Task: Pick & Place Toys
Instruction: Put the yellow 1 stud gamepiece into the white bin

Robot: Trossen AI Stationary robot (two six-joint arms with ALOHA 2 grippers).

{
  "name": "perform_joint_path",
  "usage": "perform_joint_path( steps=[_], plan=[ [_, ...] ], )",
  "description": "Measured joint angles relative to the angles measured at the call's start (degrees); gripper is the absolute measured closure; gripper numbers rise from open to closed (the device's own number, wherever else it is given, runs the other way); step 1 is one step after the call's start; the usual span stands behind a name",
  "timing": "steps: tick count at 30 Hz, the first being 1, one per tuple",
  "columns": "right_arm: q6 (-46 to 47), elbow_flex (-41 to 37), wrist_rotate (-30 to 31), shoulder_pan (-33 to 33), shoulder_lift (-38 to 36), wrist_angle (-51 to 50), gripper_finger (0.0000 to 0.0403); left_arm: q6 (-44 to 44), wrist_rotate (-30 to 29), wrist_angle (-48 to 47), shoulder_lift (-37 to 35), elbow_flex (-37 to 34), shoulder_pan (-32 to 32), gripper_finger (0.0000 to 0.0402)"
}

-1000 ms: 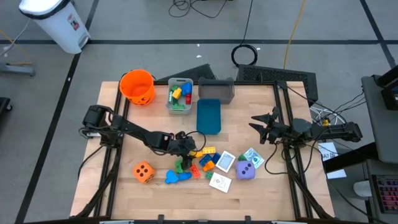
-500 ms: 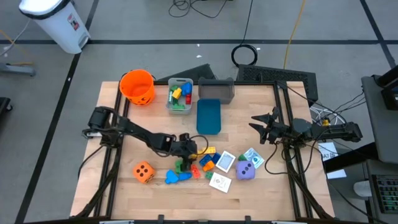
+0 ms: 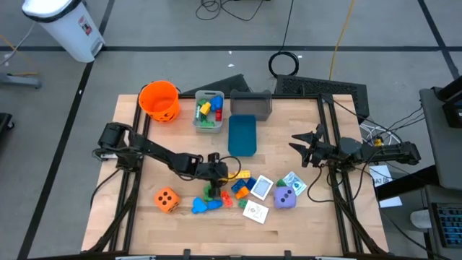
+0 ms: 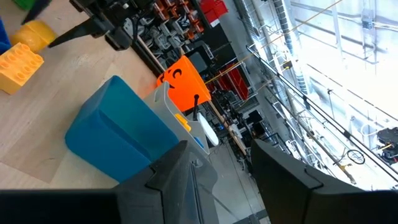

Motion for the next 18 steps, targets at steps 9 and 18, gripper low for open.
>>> perform_joint_path(
  steps=[9, 18],
  plan=[
    [0.0, -0.01, 0.0, 0.0, 0.0, 0.01, 0.0234, -0.07, -6.91, -2.78, -9.22, 0.0, 0.04, 0.0264],
    [0.0, 0.01, 0.0, 0.01, 0.0, -0.02, 0.0234, -10.92, -29.12, -13.24, -26.41, 0.08, 4.85, 0.0264]
  ],
)
